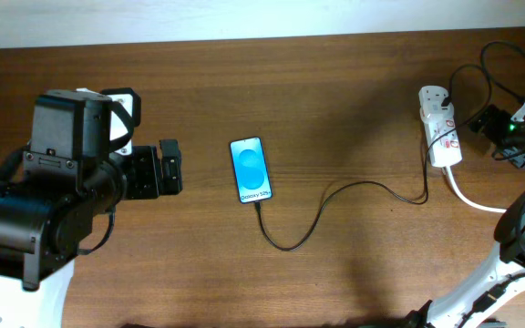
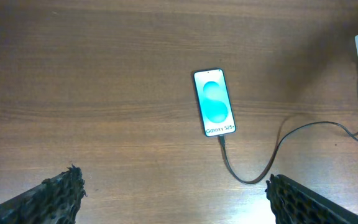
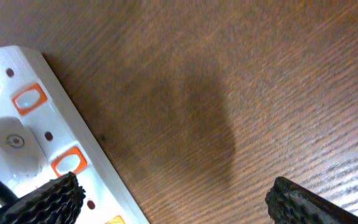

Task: Plug charger to phone and switch on socket
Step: 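Press down the power strip switch with the right gripper fingers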

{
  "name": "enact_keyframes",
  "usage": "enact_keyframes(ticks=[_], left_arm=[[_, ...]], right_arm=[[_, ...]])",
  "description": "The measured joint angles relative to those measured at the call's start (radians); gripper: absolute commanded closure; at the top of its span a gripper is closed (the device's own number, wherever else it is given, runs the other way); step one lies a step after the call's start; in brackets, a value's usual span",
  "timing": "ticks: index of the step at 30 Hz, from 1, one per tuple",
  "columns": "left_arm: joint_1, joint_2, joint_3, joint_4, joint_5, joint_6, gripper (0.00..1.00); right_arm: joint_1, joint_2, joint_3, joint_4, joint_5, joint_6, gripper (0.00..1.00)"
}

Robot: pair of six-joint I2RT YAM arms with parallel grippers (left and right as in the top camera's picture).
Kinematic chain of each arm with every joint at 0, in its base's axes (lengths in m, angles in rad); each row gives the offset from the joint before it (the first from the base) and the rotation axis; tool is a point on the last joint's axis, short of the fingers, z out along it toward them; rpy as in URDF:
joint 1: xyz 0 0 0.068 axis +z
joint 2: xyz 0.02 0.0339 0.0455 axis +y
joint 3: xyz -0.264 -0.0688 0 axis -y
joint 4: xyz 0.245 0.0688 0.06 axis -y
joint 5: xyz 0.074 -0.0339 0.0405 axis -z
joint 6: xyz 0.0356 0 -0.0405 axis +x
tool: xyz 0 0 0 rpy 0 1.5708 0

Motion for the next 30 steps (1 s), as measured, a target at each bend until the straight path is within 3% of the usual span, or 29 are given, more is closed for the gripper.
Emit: enact_keyframes(ticks=[7, 30], left_arm=[[0.000, 0.000, 0.000, 0.000, 0.000, 0.000, 0.01], [0.000, 0.000, 0.000, 0.000, 0.000, 0.000, 0.01]], right_arm=[[0.041, 0.028, 0.000, 0.084, -0.029, -0.035, 0.01], [0.072, 0.063, 0.000, 0.071, 0.014, -0.048, 0.01]])
